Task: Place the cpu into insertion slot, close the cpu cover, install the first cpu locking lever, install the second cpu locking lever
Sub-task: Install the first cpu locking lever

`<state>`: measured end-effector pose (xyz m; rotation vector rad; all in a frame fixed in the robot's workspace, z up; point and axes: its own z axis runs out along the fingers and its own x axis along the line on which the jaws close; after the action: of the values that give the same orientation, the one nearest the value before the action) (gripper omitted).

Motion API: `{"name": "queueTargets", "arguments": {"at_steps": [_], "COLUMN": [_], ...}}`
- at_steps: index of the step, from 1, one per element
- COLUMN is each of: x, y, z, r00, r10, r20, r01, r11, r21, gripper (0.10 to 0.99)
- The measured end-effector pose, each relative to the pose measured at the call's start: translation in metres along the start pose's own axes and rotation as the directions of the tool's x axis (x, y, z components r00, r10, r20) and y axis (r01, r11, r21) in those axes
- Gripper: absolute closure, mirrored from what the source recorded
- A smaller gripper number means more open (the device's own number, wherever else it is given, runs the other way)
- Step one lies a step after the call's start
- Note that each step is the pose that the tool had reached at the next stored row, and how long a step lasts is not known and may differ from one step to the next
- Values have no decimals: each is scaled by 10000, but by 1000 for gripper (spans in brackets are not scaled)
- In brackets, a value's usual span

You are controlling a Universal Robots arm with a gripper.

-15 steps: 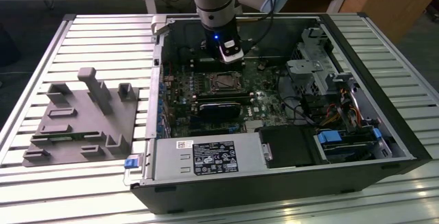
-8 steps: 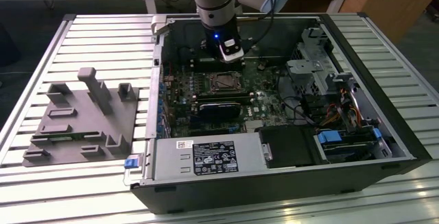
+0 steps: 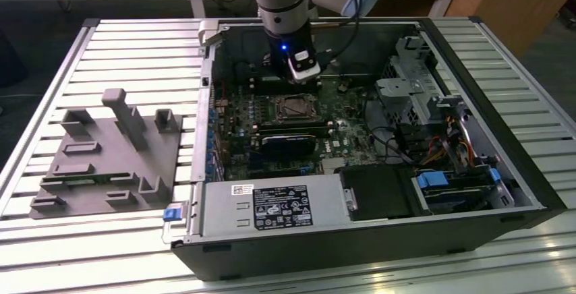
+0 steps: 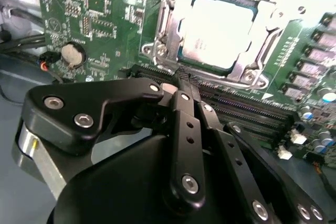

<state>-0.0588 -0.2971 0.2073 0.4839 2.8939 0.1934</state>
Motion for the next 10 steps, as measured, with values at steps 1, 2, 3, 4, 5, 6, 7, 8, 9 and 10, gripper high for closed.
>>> {"name": "queueTargets", "arguments": {"at_steps": [1,2,3,4,5,6,7,8,9,10], "x": [-2,-4,-8,-12,-17,-22,-29,-35,-40,-46], "y": [1,2,3,4,5,7,9,11,12,12], "z": [2,3,5,6,8,10,12,14,16,18], "r00": [10000,10000,10000,9999,9999,9998,9997,9995,9994,9992], "r10": [-14,-28,-41,-50,-57,-63,-67,-70,-71,-69], "r20": [-18,-39,-71,-108,-149,-194,-248,-294,-340,-387], "r01": [15,29,43,54,63,73,83,91,97,100], "r11": [10000,9998,9996,9993,9989,9985,9980,9975,9971,9967], "r21": [94,192,285,376,461,542,625,695,757,808], "gripper": [980,980,980,980,980,980,980,980,980,980]}}
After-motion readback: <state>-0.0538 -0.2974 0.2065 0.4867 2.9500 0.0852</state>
